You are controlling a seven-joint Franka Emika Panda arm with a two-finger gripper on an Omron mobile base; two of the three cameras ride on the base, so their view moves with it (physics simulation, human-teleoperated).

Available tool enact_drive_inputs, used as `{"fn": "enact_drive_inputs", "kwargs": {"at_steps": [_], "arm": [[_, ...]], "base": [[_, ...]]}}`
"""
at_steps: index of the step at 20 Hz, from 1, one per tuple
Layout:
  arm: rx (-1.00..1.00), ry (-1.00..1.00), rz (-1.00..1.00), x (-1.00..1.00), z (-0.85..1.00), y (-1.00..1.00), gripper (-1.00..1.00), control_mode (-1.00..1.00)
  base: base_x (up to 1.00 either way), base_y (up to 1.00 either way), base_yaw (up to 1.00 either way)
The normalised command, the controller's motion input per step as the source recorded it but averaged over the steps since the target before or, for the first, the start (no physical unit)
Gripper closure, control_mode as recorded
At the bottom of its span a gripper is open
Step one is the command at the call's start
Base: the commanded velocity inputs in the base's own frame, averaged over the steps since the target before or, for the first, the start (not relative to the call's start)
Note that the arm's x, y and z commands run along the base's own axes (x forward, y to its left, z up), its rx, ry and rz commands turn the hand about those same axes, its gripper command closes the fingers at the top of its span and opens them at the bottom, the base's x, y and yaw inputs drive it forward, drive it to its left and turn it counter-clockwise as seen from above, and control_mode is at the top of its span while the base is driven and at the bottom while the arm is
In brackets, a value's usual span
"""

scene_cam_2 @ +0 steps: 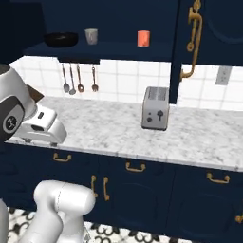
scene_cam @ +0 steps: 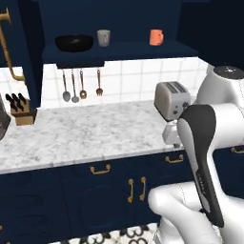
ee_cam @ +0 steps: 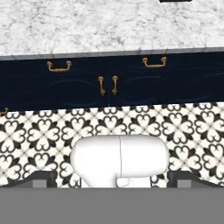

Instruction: Gather all objects into one cabinet and sort the glasses and bowls to opposite sides.

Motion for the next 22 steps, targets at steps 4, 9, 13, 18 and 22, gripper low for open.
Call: {"fn": "enact_drive_inputs", "kwargs": {"at_steps": [4, 9, 13, 18, 22], "arm": [[0.00, 0.00, 0.00, 0.00, 0.00, 0.00, -1.00, 1.00], [0.00, 0.00, 0.00, 0.00, 0.00, 0.00, -1.00, 1.00], [0.00, 0.00, 0.00, 0.00, 0.00, 0.00, -1.00, 1.00], [0.00, 0.00, 0.00, 0.00, 0.00, 0.00, -1.00, 1.00], [0.00, 0.00, 0.00, 0.00, 0.00, 0.00, -1.00, 1.00]], "base": [[-0.64, -0.03, -0.35], [-0.27, 0.00, -0.64], [-0.02, -0.46, -0.55], [0.00, -0.77, -0.38], [0.00, -0.53, -0.62]]}}
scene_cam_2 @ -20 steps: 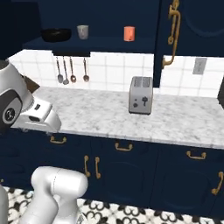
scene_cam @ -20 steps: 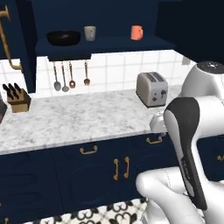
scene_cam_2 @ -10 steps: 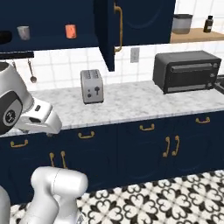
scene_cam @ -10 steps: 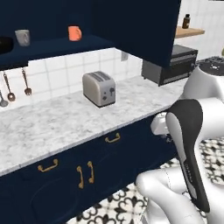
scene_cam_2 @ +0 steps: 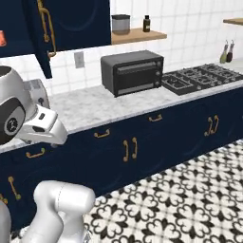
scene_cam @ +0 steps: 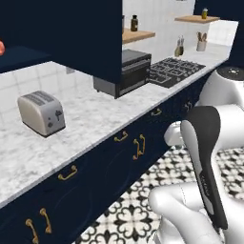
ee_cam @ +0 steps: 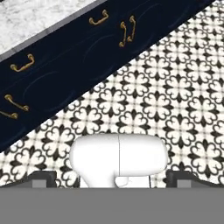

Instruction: Gather all objects into one cabinet and sort the glasses and bowls to opposite sides.

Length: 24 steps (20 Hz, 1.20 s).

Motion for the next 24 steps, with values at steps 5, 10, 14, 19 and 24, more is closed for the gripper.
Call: {"fn": "enact_drive_inputs", "kwargs": {"at_steps": [5, 10, 14, 19, 24], "arm": [[0.00, 0.00, 0.00, 0.00, 0.00, 0.00, -1.00, 1.00], [0.00, 0.00, 0.00, 0.00, 0.00, 0.00, -1.00, 1.00], [0.00, 0.00, 0.00, 0.00, 0.00, 0.00, -1.00, 1.00], [0.00, 0.00, 0.00, 0.00, 0.00, 0.00, -1.00, 1.00], [0.00, 0.00, 0.00, 0.00, 0.00, 0.00, -1.00, 1.00]], "base": [[0.00, -0.16, -0.79], [0.03, 0.00, -0.87], [0.03, 0.00, -0.86], [0.00, 0.00, -0.88], [0.00, 0.00, -0.79]]}}
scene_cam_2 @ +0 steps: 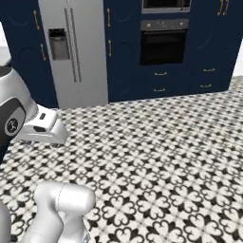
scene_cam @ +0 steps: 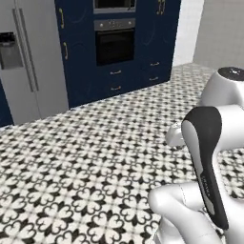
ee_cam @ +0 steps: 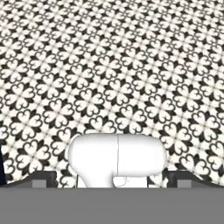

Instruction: Gather all objects into one cabinet and sort the glasses and bowls to opposite sides.

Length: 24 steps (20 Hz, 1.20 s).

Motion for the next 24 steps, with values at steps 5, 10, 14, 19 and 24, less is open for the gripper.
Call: {"fn": "enact_drive_inputs", "kwargs": {"at_steps": [5, 10, 14, 19, 24], "arm": [[0.00, 0.00, 0.00, 0.00, 0.00, 0.00, -1.00, 1.00], [0.00, 0.00, 0.00, 0.00, 0.00, 0.00, -1.00, 1.00], [0.00, 0.00, 0.00, 0.00, 0.00, 0.00, -1.00, 1.00], [0.00, 0.00, 0.00, 0.00, 0.00, 0.00, -1.00, 1.00], [0.00, 0.00, 0.00, 0.00, 0.00, 0.00, -1.00, 1.00]], "base": [[0.00, 0.00, -0.63], [0.00, 0.00, -0.62], [0.00, 0.00, -0.54], [-0.02, 0.00, -0.73], [-0.01, 0.00, -0.73]]}}
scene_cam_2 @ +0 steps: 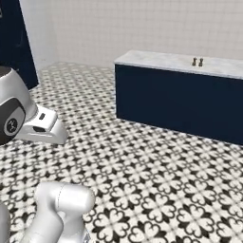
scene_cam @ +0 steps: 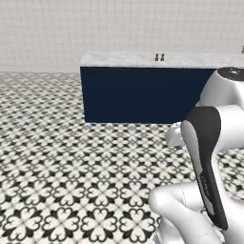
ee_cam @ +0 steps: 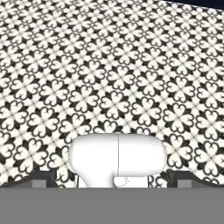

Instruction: Gather all objects into one cabinet and sort the glasses and bowls to opposite sides.

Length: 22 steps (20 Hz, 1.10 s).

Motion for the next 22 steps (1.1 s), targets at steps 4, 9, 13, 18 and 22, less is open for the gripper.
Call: {"fn": "enact_drive_inputs", "kwargs": {"at_steps": [4, 9, 13, 18, 22], "arm": [[0.00, 0.00, 0.00, 0.00, 0.00, 0.00, -1.00, 1.00], [0.00, 0.00, 0.00, 0.00, 0.00, 0.00, -1.00, 1.00], [0.00, 0.00, 0.00, 0.00, 0.00, 0.00, -1.00, 1.00], [0.00, 0.00, 0.00, 0.00, 0.00, 0.00, -1.00, 1.00], [0.00, 0.00, 0.00, 0.00, 0.00, 0.00, -1.00, 1.00]], "base": [[0.00, 0.00, -0.79], [0.00, 0.00, -0.71], [0.00, 0.03, -0.56], [0.04, 0.28, -0.78], [0.18, 0.49, -0.59]]}}
